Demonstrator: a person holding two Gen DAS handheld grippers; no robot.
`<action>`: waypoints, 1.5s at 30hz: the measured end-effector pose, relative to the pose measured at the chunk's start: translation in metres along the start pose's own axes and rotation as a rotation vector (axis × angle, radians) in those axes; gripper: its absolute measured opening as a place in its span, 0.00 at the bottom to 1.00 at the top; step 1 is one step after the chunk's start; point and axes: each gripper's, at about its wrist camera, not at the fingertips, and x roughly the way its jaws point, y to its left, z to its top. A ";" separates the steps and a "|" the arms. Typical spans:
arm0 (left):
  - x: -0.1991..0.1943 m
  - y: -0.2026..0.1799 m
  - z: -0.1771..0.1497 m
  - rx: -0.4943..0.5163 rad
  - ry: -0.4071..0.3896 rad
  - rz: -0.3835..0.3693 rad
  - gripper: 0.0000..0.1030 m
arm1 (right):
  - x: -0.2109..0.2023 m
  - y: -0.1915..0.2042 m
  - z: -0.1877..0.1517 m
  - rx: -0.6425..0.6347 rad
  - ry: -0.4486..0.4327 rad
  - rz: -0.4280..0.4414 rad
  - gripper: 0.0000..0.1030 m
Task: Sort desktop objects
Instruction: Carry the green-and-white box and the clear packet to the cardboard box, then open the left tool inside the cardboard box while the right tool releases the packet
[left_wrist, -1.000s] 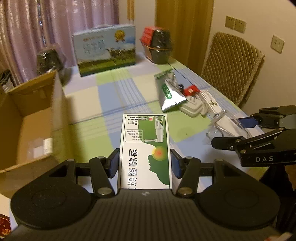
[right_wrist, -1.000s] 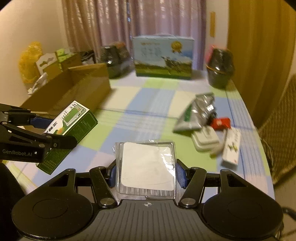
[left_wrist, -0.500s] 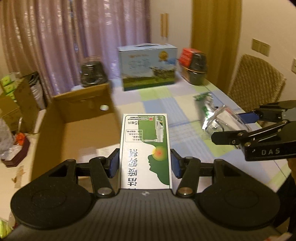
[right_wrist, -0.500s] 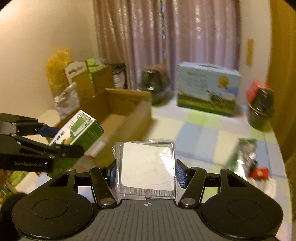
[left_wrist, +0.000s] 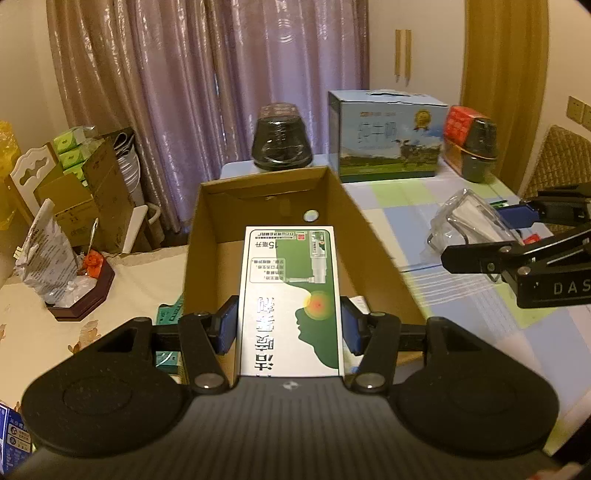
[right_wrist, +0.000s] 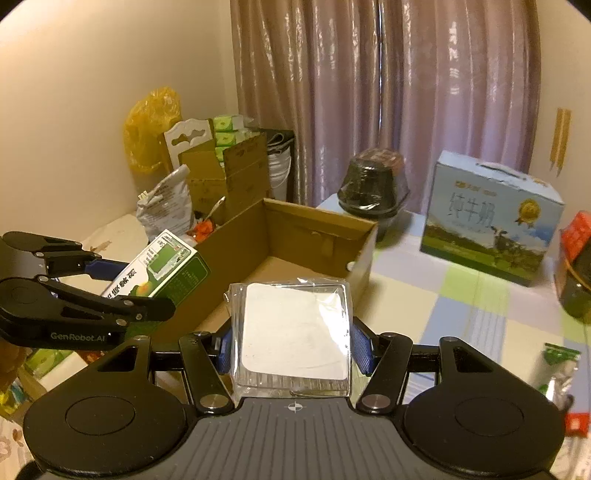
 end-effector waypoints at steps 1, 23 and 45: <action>0.004 0.005 0.001 -0.002 0.003 0.003 0.49 | 0.007 0.001 0.001 0.006 0.005 0.003 0.56; 0.048 0.037 -0.011 -0.039 0.039 0.001 0.49 | 0.065 0.009 0.003 0.065 0.068 0.024 0.56; 0.022 0.049 -0.022 -0.067 0.007 0.011 0.56 | 0.058 -0.004 -0.001 0.177 0.041 0.024 0.71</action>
